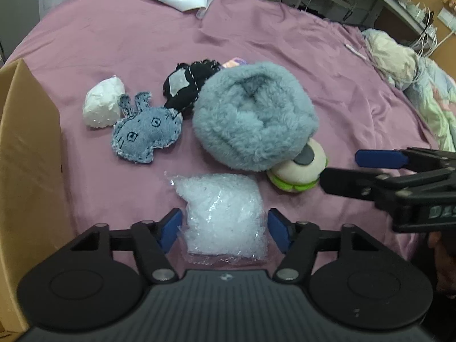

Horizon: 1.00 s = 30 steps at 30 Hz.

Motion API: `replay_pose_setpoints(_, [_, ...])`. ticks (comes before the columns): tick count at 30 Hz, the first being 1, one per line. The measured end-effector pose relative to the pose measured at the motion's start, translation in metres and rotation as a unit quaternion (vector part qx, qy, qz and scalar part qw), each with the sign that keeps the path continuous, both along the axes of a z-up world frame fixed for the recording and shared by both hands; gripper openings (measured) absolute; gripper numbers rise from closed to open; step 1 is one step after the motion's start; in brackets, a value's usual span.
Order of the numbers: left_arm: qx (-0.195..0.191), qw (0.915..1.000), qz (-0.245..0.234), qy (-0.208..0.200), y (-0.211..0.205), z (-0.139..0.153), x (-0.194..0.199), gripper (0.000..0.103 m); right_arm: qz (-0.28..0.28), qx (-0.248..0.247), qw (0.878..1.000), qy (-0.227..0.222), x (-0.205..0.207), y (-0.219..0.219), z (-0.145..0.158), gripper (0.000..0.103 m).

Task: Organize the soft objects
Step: 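Reach the left tool to the clear bag of white filling and grasp it, then grasp the plush burger with the right tool while left tool lifts the bag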

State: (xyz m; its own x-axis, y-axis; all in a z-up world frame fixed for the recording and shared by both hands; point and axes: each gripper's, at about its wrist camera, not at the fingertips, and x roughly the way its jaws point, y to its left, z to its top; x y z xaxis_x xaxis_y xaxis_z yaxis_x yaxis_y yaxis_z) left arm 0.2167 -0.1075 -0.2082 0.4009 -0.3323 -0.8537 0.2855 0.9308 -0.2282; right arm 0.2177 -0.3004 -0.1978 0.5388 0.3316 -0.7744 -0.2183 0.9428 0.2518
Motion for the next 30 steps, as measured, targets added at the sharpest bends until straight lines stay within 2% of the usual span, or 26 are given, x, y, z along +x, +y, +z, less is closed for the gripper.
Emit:
replay_pose_setpoints(8, [-0.016, 0.9994, 0.029, -0.015, 0.012, 0.009, -0.01, 0.047, 0.011, -0.014, 1.0, 0.006, 0.009, 0.011, -0.008, 0.081])
replay_pose_setpoints(12, [-0.028, 0.9983, 0.042, -0.029, 0.021, 0.02, -0.015, 0.046, 0.019, -0.023, 1.0, 0.008, 0.013, 0.02, -0.011, 0.079])
replay_pose_setpoints(15, [-0.035, 0.9974, 0.051, -0.037, 0.026, 0.026, -0.019, 0.046, 0.033, -0.036, 0.999, 0.012, 0.018, 0.03, -0.016, 0.066])
replay_pose_setpoints(16, [-0.036, 0.9972, 0.053, -0.04, 0.027, 0.028, -0.02, 0.046, 0.034, -0.045, 0.998, 0.015, 0.019, 0.032, -0.017, 0.054])
replay_pose_setpoints(19, [-0.041, 0.9965, 0.054, -0.048, 0.032, 0.033, -0.027, 0.046, 0.032, -0.051, 0.998, 0.014, 0.015, 0.035, -0.01, 0.046])
replay_pose_setpoints(24, [-0.051, 0.9947, 0.064, -0.063, 0.041, 0.043, -0.037, 0.046, 0.046, -0.053, 0.997, 0.01, -0.004, 0.038, 0.004, 0.045])
replay_pose_setpoints(30, [-0.058, 0.9925, 0.061, -0.088, 0.048, 0.059, -0.049, 0.046, 0.034, -0.043, 0.998, -0.004, -0.024, 0.036, 0.018, 0.045])
